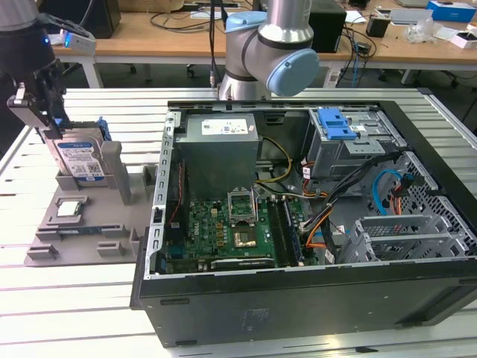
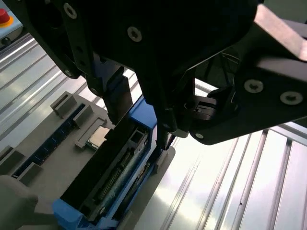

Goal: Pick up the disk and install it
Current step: 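Pick up the disk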

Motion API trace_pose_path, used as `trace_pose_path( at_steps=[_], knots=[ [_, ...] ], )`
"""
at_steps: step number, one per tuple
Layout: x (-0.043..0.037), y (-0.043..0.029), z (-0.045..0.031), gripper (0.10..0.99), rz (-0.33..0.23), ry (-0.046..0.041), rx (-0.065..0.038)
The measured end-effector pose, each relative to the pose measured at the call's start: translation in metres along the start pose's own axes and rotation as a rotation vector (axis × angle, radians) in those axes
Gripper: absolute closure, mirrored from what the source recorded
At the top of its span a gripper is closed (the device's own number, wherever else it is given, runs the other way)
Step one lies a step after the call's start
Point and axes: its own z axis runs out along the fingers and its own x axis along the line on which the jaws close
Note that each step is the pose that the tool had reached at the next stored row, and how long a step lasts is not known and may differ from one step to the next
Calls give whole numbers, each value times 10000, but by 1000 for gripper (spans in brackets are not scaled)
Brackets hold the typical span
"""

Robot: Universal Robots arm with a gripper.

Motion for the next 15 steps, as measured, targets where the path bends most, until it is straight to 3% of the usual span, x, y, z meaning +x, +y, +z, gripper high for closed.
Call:
trace_pose_path(
  at_steps=[7, 15],
  knots=[
    [3, -21, 168, 604, -164, 21, -8],
    [4, -22, 202, 604, -179, 22, -9]
  ],
)
